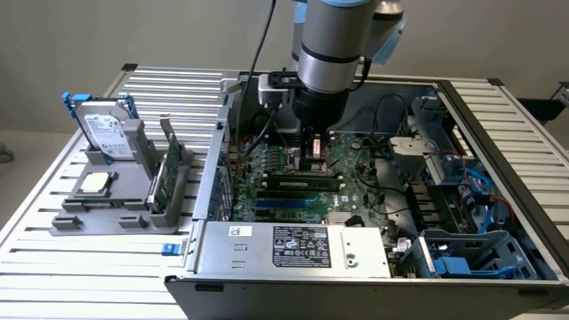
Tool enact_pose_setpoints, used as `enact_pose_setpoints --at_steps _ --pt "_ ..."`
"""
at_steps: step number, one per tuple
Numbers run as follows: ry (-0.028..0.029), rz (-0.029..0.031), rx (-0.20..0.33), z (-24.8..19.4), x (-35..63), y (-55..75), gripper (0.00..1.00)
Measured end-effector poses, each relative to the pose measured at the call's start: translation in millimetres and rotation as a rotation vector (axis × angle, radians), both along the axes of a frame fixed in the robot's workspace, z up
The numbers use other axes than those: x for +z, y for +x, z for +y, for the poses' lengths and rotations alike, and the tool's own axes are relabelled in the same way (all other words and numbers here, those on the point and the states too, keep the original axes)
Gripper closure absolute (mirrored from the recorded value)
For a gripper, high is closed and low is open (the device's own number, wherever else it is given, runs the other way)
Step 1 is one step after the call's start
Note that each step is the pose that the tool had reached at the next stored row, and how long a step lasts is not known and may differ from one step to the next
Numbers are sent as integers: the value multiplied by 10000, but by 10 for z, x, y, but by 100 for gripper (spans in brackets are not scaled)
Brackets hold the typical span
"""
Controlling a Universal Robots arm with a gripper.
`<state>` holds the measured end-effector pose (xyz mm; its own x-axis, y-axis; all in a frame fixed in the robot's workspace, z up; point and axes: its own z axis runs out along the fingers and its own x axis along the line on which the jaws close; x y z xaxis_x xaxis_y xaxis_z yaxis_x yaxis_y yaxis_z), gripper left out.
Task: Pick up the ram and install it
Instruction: 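Press down the ram until it locks into place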
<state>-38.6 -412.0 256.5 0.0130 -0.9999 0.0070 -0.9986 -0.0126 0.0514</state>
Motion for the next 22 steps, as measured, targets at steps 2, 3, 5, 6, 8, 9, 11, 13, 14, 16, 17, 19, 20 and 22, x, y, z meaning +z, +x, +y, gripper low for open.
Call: enact_pose_setpoints --at_steps 2,3,5,6,8,9,11,13,14,16,17,19,20,22 --pt "2 0 1 1 -38 -29 89" --pt "3 -1 0 1 -56 -51 89" --pt "1 0 -1 2 -92 -80 89" --pt "1 0 -1 5 -110 -87 89" --pt "2 0 0 18 -147 -88 89" --pt "1 0 0 26 -163 -88 89" --pt "1 0 -1 43 -189 -88 89" --pt "2 0 2 46 -202 -87 89" --pt "2 -1 1 47 -208 -87 89" --pt "0 1 0 47 -215 -88 89" --pt "0 1 1 47 -220 -87 89" --pt "-2 2 1 47 -233 -87 89" --pt "-4 1 0 47 -241 -88 89" --pt "-8 1 0 47 -253 -88 89"
